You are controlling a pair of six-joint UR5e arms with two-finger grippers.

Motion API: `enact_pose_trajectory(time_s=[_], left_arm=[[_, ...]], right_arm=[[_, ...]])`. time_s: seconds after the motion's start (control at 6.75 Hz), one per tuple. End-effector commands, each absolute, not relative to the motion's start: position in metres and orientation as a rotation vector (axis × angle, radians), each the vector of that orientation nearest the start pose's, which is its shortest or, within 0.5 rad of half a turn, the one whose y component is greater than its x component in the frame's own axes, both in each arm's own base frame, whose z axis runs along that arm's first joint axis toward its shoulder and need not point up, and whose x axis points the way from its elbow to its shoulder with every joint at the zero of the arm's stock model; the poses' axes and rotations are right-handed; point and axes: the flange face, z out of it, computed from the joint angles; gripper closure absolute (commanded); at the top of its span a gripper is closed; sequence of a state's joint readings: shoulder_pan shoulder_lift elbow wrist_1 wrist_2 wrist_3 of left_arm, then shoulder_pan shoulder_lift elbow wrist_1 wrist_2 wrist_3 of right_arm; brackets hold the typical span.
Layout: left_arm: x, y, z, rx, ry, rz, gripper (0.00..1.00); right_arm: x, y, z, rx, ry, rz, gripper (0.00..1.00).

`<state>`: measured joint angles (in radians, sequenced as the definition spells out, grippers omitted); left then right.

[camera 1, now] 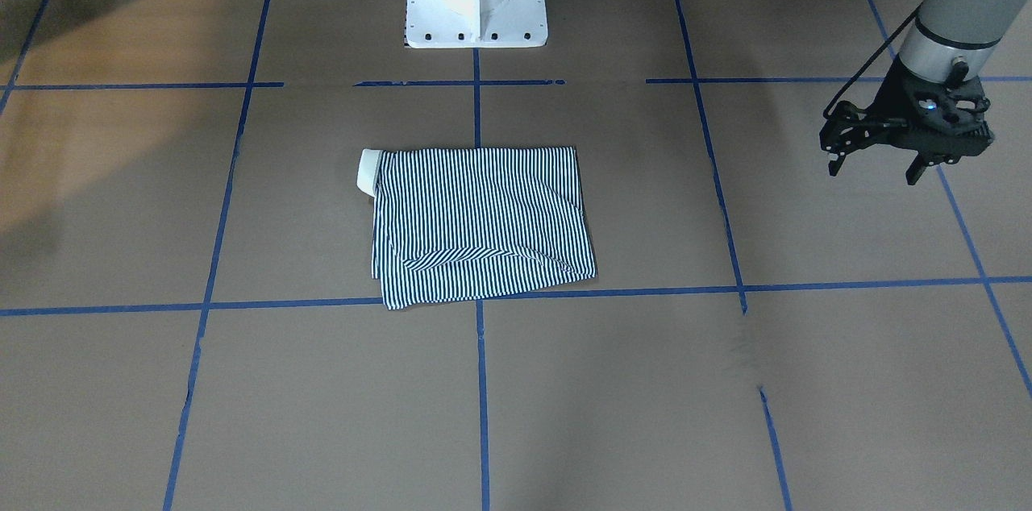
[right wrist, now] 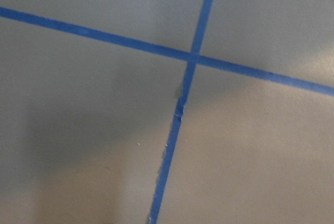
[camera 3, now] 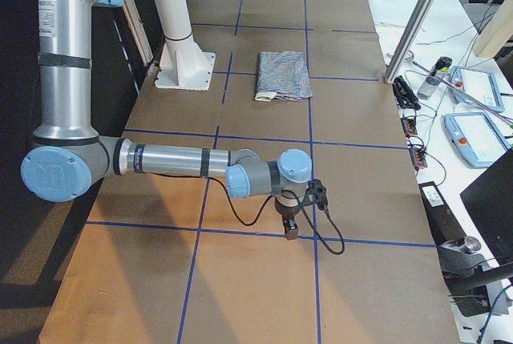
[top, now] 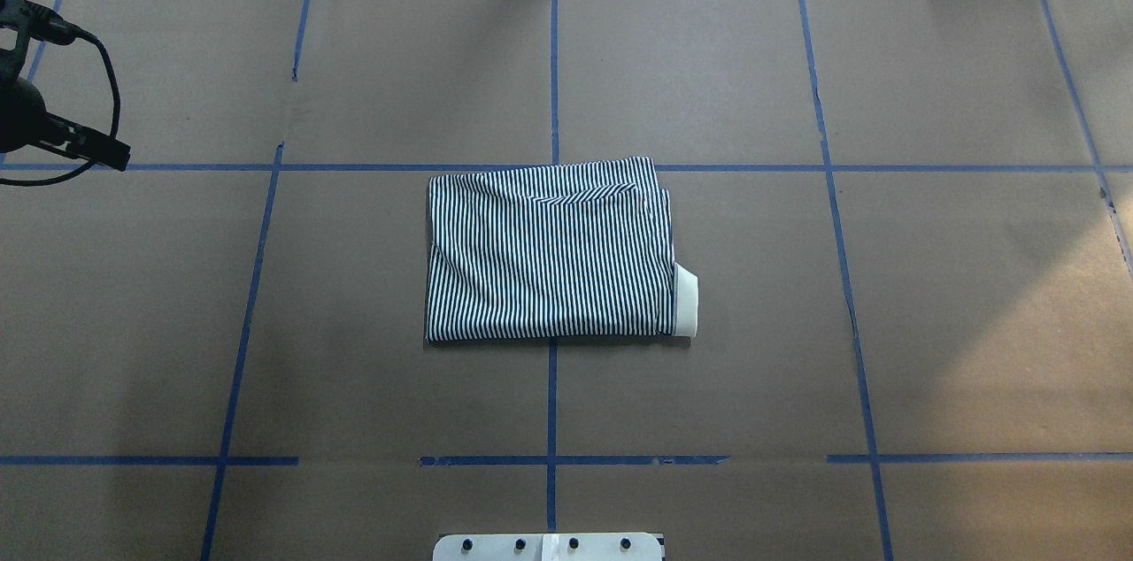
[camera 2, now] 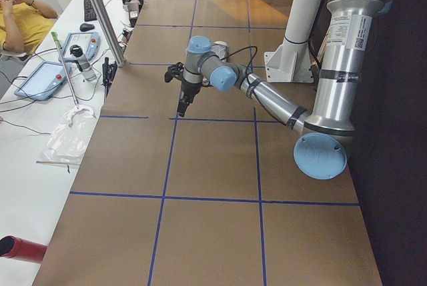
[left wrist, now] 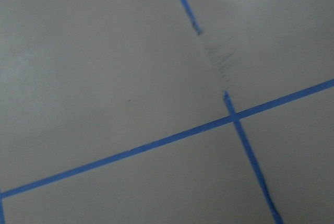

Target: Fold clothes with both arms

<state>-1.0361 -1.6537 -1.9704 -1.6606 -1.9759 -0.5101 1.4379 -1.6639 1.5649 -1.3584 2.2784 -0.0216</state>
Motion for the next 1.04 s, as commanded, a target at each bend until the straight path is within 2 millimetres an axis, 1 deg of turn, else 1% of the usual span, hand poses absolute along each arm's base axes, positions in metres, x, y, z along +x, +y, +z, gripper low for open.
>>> enact_pose_trajectory(time_s=[0.0,0.15,0.3,0.44,0.59,0.74,0.89], left_arm=[[0.112,-0.504,0.470,0.212,0.633,-0.012,0.00],[0.079,-0.491,0.505,0.128,0.730,0.003,0.00],[0.026,-0.473,0.535,0.161,0.721,0.075,0.00],[-0.010,-0.458,0.565,0.136,0.704,0.030,0.00],[-0.032,-0.440,0.607,0.065,0.773,-0.039,0.00],[-0.044,-0.426,0.623,0.043,0.811,-0.069,0.00],[-0.047,-0.420,0.638,0.023,0.811,-0.073,0.00]], right_arm=[[0.035,-0.437,0.696,0.054,-0.815,-0.109,0.00],[0.036,-0.435,0.690,0.065,-0.816,-0.110,0.00],[0.036,-0.436,0.689,0.068,-0.813,-0.112,0.00],[0.036,-0.436,0.689,0.068,-0.811,-0.112,0.00],[0.036,-0.436,0.689,0.069,-0.811,-0.113,0.00],[0.036,-0.436,0.689,0.068,-0.811,-0.112,0.00],[0.037,-0.436,0.689,0.068,-0.810,-0.112,0.00]])
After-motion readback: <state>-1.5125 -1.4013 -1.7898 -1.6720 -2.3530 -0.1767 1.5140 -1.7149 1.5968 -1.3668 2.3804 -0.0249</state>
